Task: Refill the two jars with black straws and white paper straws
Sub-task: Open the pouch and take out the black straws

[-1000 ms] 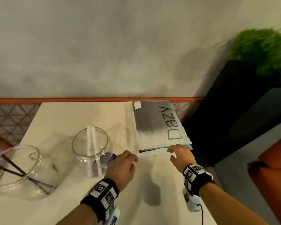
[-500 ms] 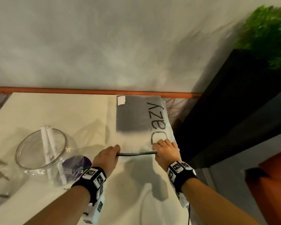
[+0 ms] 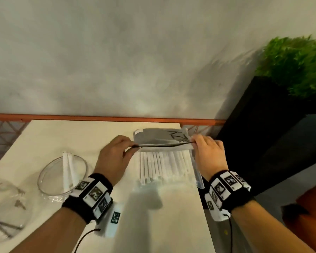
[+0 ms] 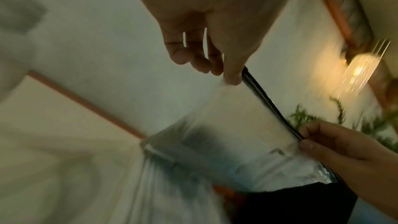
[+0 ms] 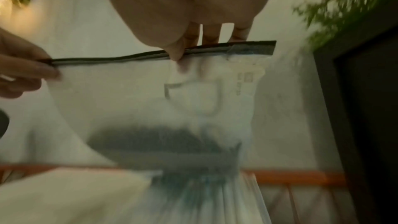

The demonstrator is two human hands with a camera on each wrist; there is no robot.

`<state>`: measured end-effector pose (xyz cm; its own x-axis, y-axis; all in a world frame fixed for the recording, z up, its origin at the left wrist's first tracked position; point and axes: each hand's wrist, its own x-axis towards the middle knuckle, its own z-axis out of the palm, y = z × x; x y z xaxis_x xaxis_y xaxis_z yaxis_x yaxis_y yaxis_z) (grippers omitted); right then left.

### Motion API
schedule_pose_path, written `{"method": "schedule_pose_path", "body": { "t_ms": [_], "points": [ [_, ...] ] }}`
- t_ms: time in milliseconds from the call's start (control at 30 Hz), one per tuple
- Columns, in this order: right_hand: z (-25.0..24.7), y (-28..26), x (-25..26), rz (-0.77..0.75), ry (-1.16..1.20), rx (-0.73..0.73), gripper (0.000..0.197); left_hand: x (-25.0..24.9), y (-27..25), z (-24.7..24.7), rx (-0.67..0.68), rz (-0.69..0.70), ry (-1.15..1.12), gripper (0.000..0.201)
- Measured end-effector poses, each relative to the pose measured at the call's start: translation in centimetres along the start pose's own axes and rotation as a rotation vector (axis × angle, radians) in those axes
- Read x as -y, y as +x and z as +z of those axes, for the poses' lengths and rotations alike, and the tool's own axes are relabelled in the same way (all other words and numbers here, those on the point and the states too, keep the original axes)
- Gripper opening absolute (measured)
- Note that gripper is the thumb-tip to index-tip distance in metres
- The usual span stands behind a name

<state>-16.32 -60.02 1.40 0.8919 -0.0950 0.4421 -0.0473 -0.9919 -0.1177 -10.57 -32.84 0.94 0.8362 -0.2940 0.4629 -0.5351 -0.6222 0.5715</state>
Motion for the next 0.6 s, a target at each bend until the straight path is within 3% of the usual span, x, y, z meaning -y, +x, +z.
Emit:
{"method": "schedule_pose_path", "body": {
  "t_ms": [233, 367, 600],
  "points": [
    [-9.6, 4.9, 5.2, -0.019, 0.096, -0.308, 0.013, -4.2, 4.2, -10.5, -0.198, -0.051, -0.148, 0.009],
    [-11.9, 3.5, 8.2, -0.041, 0.086, -0.281, 0.011, -4.1, 2.2, -14.2, -0.170, -0.071, -0.243, 0.008],
    [-15.0, -4.2, 14.0, -0.178, 0.213, -0.160, 0.009, -1.8, -7.6, -20.7, -0.107, -0.071, -0.339, 0.006]
  ]
}}
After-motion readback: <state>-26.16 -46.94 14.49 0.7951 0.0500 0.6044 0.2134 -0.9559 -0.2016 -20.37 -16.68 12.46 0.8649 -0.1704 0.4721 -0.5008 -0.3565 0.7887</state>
